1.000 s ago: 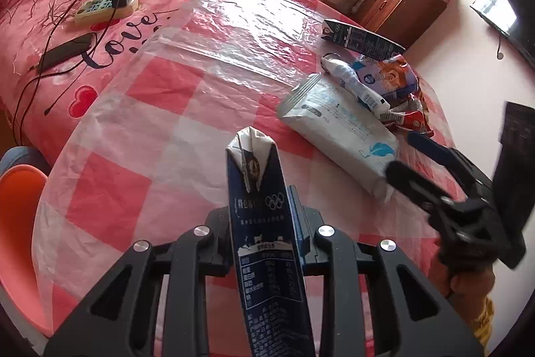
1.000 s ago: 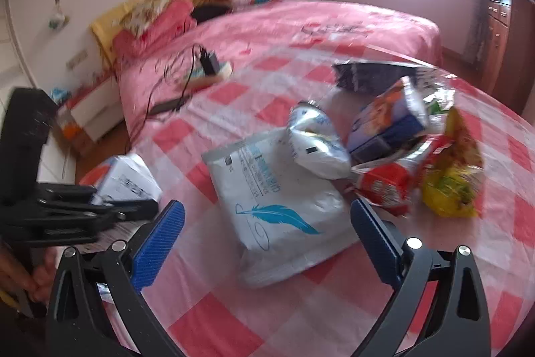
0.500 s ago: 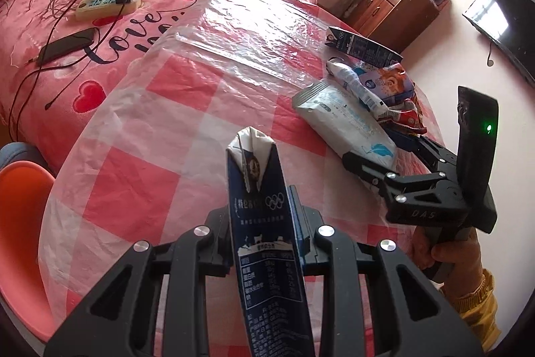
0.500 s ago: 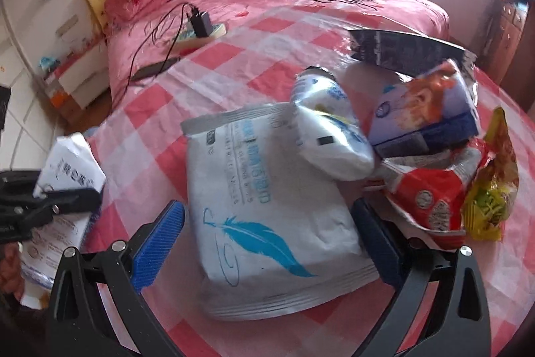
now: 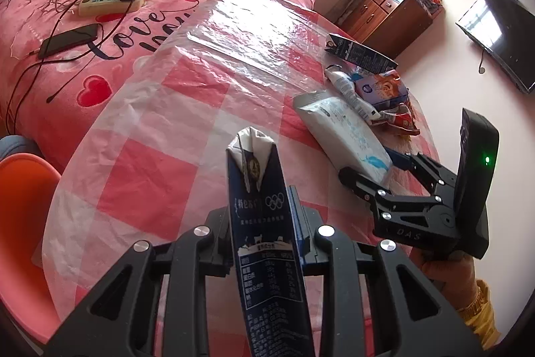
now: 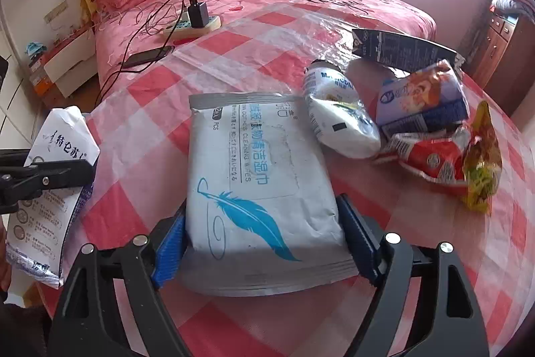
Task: Collect trash
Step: 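Grasp the white wet-wipes pack with the right tool, then carry both items over the orange bucket and open both tools to drop them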
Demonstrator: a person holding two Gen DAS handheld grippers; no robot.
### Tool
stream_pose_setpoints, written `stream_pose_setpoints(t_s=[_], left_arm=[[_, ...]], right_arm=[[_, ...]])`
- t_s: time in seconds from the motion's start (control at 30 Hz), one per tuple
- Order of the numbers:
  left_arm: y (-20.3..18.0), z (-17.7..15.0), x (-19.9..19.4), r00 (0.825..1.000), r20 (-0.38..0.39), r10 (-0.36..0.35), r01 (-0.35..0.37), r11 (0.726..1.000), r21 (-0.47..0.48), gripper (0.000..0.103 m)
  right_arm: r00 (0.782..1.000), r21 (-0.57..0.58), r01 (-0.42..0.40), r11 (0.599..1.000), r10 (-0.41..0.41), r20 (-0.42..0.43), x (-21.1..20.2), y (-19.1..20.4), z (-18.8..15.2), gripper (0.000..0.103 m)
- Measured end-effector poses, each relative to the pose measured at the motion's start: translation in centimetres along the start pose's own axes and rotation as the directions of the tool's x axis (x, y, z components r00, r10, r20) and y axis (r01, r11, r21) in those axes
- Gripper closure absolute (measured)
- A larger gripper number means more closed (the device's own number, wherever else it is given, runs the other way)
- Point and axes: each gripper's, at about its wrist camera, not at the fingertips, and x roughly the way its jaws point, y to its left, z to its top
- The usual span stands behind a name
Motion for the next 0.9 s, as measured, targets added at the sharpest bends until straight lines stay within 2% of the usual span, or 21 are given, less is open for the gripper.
stream_pose_setpoints(t_s=[0.23, 0.53, 0.7, 0.9], left_arm=[[1.0, -0.4, -1.3, 1.0, 0.022, -0.012, 0.013, 1.0, -0.014, 0.075], [2.8, -0.9, -3.7, 0.998, 0.068, -0.014, 0.017, 0.999, -0.037, 0.075], [4.4, -1.0, -5.8, 0.995, 0.103, 0.006, 0.0, 0.998, -0.058, 0.075], [7.1, -1.2, -8.4, 0.988, 0.146, 0.058, -0.043, 0.994, -0.102, 0.075]], right_arm=[[0.999, 0.053, -0.036, 0.998, 0.035, 0.017, -1.4, 1.4, -1.3, 0.023], [0.988, 0.112, -0.149, 0.983, 0.143, 0.061, -4.2, 3.5, -1.3, 0.023], [0.97, 0.118, -0.236, 0.964, 0.227, 0.086, -5.6, 5.5, -0.1, 0.023], [0.94, 0.069, -0.334, 0.94, 0.328, 0.09, -6.3, 9.5, 1.8, 0.023]])
